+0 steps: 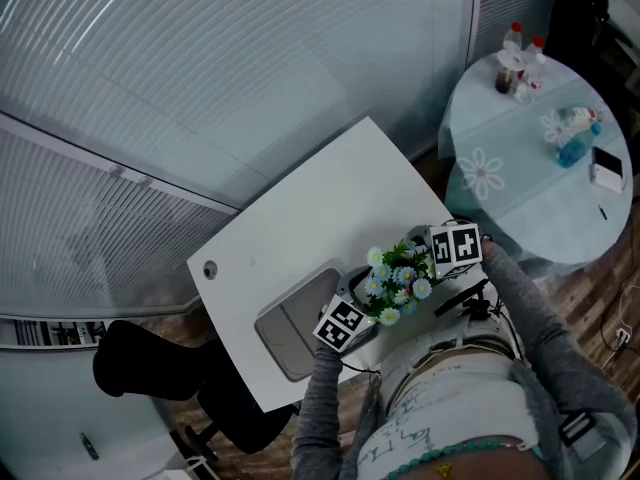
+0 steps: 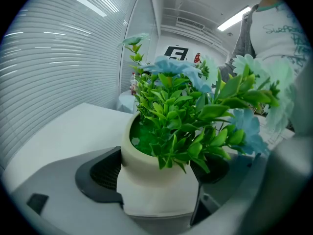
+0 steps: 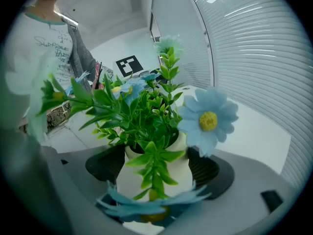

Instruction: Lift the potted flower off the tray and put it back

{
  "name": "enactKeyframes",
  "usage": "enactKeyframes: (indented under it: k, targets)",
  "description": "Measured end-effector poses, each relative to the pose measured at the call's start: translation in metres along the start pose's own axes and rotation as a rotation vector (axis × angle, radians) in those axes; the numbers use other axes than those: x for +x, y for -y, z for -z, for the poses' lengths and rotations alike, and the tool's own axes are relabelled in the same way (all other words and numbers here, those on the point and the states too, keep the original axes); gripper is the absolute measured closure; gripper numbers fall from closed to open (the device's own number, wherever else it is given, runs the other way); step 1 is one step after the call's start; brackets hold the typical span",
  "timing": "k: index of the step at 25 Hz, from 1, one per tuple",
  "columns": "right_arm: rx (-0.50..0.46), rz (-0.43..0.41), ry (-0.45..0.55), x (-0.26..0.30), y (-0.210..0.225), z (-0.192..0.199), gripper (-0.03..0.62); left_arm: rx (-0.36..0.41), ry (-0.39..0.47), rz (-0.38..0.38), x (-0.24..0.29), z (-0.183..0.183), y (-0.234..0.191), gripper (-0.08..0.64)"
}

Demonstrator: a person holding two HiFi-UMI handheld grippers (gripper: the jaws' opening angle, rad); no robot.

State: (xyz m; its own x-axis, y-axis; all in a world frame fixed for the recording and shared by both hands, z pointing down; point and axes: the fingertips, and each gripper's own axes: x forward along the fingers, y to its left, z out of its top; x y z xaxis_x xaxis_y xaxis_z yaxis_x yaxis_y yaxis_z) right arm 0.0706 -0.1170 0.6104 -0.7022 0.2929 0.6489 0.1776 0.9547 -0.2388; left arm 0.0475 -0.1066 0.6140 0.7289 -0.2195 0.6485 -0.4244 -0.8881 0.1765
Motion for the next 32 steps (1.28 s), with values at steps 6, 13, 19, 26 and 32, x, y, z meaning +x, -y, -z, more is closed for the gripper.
enactKeyframes:
  k: [6, 13, 19, 26, 32]
  targets:
    - [-0.006, 0.001, 0.004, -0.020, -0.011, -0.024, 0.209, -0.004, 0.020, -0.008, -0.024, -0.024, 0.010, 0.123]
    - [0.012, -0.016, 0.000, -0.048, -0.020, -0.050, 0.209, -0.025, 0.036, -0.003, -0.047, -0.056, 0.019, 0.123]
    - [-0.003, -0.006, -0.003, -0.067, -0.028, -0.068, 0.209, -0.020, 0.041, -0.019, -0.062, -0.075, 0.026, 0.123]
    - [-0.002, -0.004, -0.008, -0.085, -0.035, -0.083, 0.209, -0.015, 0.051, -0.022, -0.075, -0.095, 0.032, 0.123]
    - [-0.006, 0.004, -0.021, -0.093, -0.038, -0.089, 0.209, -0.016, 0.065, -0.023, -0.080, -0.102, 0.034, 0.123]
